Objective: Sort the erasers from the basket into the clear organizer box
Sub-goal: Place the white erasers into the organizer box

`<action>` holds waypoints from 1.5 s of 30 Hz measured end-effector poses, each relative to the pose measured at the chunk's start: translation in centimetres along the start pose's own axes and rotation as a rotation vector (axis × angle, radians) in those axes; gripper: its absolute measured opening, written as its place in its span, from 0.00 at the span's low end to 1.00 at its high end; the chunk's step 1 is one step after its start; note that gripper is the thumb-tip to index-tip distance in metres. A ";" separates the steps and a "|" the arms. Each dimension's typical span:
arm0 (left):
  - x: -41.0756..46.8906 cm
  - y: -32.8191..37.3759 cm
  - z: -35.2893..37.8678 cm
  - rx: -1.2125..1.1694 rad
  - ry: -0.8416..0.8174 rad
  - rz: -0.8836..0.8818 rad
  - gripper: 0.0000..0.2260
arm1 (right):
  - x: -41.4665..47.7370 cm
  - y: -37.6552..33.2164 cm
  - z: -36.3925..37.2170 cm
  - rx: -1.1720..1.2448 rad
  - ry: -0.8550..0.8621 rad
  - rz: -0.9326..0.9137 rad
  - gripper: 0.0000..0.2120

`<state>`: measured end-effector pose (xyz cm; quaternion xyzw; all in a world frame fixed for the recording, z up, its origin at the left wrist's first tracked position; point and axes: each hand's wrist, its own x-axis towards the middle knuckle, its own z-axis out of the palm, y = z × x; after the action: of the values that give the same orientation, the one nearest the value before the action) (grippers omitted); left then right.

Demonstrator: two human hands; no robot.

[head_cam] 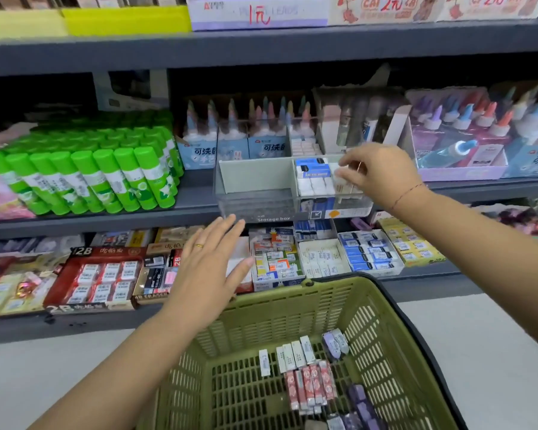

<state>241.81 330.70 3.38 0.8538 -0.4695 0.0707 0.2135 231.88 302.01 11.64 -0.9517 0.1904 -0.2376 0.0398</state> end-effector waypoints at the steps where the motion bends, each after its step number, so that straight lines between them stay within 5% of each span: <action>1: -1.2 -1.0 0.4 0.003 -0.004 -0.040 0.29 | -1.3 -0.7 0.1 0.080 0.121 -0.014 0.09; 4: -5.8 -4.9 2.3 0.093 -0.092 -0.233 0.27 | -6.6 -4.4 3.0 0.272 0.241 -0.038 0.08; 7: -10.6 -8.0 4.3 0.157 -0.212 -0.447 0.29 | -13.1 -7.6 9.6 0.434 -0.209 0.113 0.07; 10: -13.6 -9.0 5.8 0.012 -0.307 -0.569 0.33 | -18.5 -8.7 16.3 0.410 -0.685 0.390 0.28; 12: -14.2 -9.0 6.5 -0.086 -0.271 -0.606 0.33 | -20.4 -8.7 19.6 0.312 -0.810 0.512 0.37; 24: -15.2 -9.2 7.2 -0.085 -0.197 -0.602 0.31 | -22.7 -10.1 29.3 -0.173 -1.009 0.807 0.55; 34: -15.0 -9.3 7.3 -0.044 -0.208 -0.625 0.32 | -22.9 -10.1 31.9 -0.291 -0.986 0.803 0.49; 45: -15.0 -9.4 7.5 -0.047 -0.214 -0.635 0.32 | -22.4 -11.0 33.3 -0.286 -1.136 0.662 0.56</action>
<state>240.76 343.45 -11.00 0.9549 -0.2014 -0.1002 0.1937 232.95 320.28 -25.79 -0.8164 0.4510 0.3521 0.0780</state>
